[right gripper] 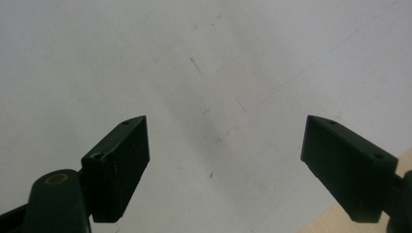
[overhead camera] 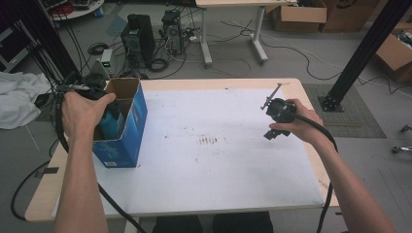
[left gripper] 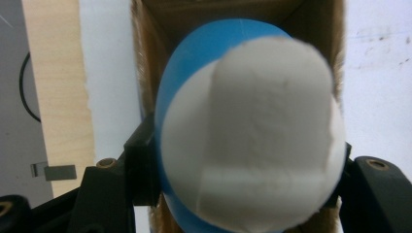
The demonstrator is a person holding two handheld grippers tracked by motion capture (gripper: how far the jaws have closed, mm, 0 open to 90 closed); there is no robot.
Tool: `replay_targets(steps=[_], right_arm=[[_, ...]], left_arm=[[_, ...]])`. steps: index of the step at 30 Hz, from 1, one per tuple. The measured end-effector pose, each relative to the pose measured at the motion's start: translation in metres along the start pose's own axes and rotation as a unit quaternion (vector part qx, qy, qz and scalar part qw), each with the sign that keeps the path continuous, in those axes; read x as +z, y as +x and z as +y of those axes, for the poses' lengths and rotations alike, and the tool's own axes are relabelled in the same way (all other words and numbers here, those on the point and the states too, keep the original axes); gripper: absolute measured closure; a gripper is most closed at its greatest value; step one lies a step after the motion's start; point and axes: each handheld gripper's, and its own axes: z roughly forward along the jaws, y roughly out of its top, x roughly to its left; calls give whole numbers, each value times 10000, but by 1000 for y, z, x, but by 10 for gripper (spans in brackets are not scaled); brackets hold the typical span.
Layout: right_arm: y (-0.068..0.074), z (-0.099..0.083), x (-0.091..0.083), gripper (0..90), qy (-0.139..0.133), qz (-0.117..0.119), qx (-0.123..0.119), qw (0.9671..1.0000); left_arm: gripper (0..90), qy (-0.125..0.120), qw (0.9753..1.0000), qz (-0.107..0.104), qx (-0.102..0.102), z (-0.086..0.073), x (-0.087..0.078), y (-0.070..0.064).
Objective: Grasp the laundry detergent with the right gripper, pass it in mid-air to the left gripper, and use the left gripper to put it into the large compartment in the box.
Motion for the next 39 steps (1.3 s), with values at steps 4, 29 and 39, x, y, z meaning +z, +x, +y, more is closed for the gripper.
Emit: replay_targets(steps=[4,29,39], right_arm=[[0,-1,1,176,8,3,4,10000],[-2,-9,5,177,48,27,50,10000],[1,-5,6,178,70,49,30,10000]], left_arm=[[382,27,10000,-4,-3,-1,8,-2],[382,53,9999,115,-68,0,32,-7],[380,-1,9999,86,-91,2,34,-5]])
